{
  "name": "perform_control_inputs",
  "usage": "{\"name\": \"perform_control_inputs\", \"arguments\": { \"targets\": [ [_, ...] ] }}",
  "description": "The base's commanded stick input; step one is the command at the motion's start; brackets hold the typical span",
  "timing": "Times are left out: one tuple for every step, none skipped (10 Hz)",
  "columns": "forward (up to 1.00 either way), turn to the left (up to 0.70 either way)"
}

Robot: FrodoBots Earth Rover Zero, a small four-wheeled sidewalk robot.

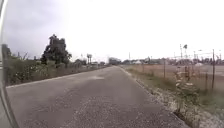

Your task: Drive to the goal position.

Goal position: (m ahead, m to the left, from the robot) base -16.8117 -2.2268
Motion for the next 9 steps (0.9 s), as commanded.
{"name": "perform_control_inputs", "arguments": {
  "targets": [
    [0.08,0.0],
    [0.08,0.0],
    [0.08,0.0],
    [0.08,0.0],
    [0.07,0.0],
    [0.08,0.0],
    [0.09,0.0],
    [0.08,0.0],
    [0.07,0.0]
  ]
}}
